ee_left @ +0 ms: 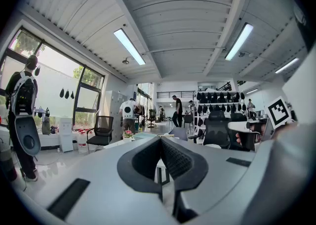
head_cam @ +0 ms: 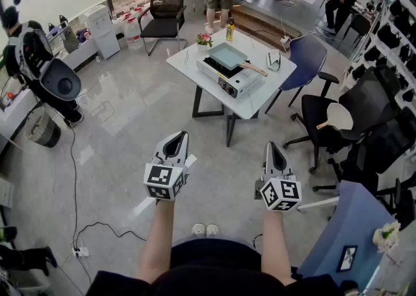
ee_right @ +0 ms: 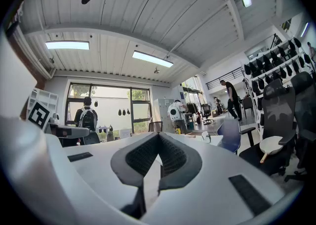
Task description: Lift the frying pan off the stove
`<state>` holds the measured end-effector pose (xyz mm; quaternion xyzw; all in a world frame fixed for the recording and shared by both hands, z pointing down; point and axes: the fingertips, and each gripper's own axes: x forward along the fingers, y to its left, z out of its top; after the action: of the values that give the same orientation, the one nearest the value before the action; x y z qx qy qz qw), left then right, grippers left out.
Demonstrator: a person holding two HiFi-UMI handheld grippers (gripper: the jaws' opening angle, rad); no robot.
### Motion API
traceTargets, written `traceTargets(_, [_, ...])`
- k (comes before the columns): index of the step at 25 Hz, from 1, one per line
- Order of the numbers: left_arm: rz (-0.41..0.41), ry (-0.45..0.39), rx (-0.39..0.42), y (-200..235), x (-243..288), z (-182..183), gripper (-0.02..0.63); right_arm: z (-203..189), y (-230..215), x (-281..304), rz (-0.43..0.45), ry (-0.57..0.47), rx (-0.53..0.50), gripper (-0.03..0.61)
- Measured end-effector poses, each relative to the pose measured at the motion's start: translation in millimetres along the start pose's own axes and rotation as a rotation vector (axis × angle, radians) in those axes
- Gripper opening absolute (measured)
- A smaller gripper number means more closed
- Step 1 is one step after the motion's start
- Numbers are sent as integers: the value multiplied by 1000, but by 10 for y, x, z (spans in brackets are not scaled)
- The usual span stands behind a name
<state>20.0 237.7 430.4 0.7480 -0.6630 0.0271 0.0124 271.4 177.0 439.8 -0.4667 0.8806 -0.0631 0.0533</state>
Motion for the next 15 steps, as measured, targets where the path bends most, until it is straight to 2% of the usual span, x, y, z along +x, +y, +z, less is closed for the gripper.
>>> traceTargets(7, [2, 24, 25, 7, -51, 8, 20, -29, 50, -21, -2, 2, -7, 2])
traceTargets(15, [-6, 18, 13, 14, -53, -5, 20, -26, 84, -34, -4, 2, 1, 2])
